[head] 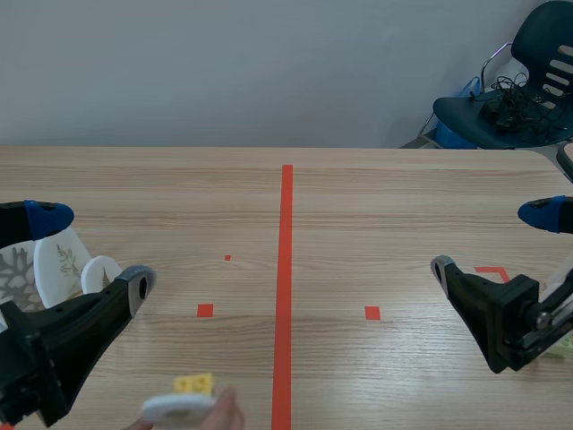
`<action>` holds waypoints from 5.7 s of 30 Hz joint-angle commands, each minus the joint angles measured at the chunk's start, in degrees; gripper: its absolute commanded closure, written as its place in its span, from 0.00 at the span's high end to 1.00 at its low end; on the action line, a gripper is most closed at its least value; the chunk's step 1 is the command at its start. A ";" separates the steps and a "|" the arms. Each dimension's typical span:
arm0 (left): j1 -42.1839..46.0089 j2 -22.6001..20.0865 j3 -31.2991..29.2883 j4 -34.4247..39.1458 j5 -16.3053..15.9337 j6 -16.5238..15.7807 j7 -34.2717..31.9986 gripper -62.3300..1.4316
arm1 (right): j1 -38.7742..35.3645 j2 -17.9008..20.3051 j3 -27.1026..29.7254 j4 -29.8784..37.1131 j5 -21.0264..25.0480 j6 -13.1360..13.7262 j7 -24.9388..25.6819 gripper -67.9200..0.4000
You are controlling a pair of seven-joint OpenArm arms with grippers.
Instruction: Do the leaf sorting experiment
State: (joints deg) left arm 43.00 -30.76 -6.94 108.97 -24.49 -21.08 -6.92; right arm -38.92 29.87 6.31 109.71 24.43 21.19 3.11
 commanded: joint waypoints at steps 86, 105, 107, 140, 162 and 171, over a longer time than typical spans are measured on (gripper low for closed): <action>-0.17 0.42 0.28 0.48 -0.35 -0.09 -0.76 1.00 | 41.16 -13.75 -36.22 -42.60 -21.27 8.59 10.82 1.00; -0.17 0.42 0.28 0.48 -0.35 -0.09 -0.76 1.00 | 43.19 -16.41 -40.83 -45.72 -23.19 6.43 7.06 0.64; -0.17 0.42 0.28 0.48 -0.35 -0.09 -0.76 1.00 | 43.19 -16.33 -40.83 -45.72 -23.19 6.45 7.06 0.54; -0.20 0.42 0.28 0.48 -0.35 -0.09 -0.79 1.00 | 36.81 -12.22 -31.21 -26.27 -21.73 8.85 1.95 0.03; -0.35 0.42 0.28 0.48 -0.37 -0.11 -0.79 1.00 | 10.25 -15.74 0.74 -11.08 -5.53 8.37 -7.10 0.03; -0.35 0.39 0.28 0.48 -0.37 -0.11 -0.81 1.00 | 10.21 -17.38 5.05 -14.64 -5.25 -0.55 -7.26 0.03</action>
State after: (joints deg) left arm 42.98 -30.63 -6.94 108.97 -24.49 -21.10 -6.94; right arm -29.85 12.19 11.64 95.81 18.50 20.95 -4.84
